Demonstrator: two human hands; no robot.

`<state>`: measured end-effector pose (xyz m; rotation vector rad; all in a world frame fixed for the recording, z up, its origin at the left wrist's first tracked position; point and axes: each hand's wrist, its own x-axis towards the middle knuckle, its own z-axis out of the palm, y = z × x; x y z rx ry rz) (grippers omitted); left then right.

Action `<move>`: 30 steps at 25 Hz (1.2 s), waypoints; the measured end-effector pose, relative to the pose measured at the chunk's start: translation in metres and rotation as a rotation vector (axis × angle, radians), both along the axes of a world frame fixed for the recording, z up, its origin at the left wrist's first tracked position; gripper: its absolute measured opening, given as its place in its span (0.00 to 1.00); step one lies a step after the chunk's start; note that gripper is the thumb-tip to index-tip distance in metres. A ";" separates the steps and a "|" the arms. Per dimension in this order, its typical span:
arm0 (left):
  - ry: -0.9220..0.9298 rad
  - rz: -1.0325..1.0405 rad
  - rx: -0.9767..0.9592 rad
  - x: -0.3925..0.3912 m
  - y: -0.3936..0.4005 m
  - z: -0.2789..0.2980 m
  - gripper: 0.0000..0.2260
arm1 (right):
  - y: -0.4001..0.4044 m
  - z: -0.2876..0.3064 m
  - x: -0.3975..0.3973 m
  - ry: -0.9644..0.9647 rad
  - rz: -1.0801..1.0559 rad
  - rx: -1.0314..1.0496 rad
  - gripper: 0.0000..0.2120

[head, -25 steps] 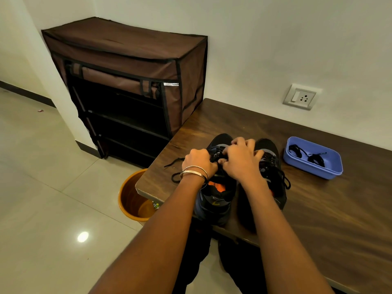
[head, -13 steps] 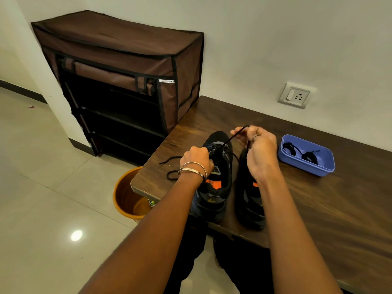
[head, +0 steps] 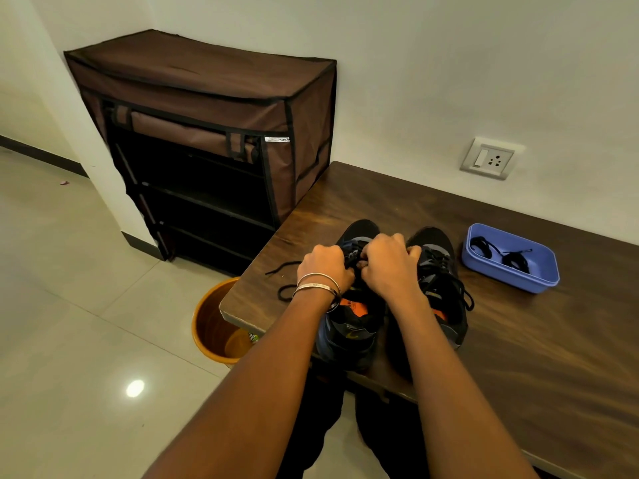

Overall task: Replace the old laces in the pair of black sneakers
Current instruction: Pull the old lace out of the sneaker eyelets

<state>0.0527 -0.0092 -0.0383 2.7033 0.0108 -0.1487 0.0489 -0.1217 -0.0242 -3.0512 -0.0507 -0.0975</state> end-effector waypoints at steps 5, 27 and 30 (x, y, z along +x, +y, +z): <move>0.013 0.029 -0.013 0.001 0.002 -0.001 0.17 | -0.010 0.003 0.007 -0.092 -0.336 0.769 0.07; -0.078 0.000 -0.416 0.003 0.022 0.024 0.13 | -0.015 0.023 -0.012 0.021 -0.260 0.586 0.03; -0.262 -0.055 -0.460 0.008 0.007 0.026 0.07 | -0.011 0.016 -0.015 0.224 -0.221 0.544 0.11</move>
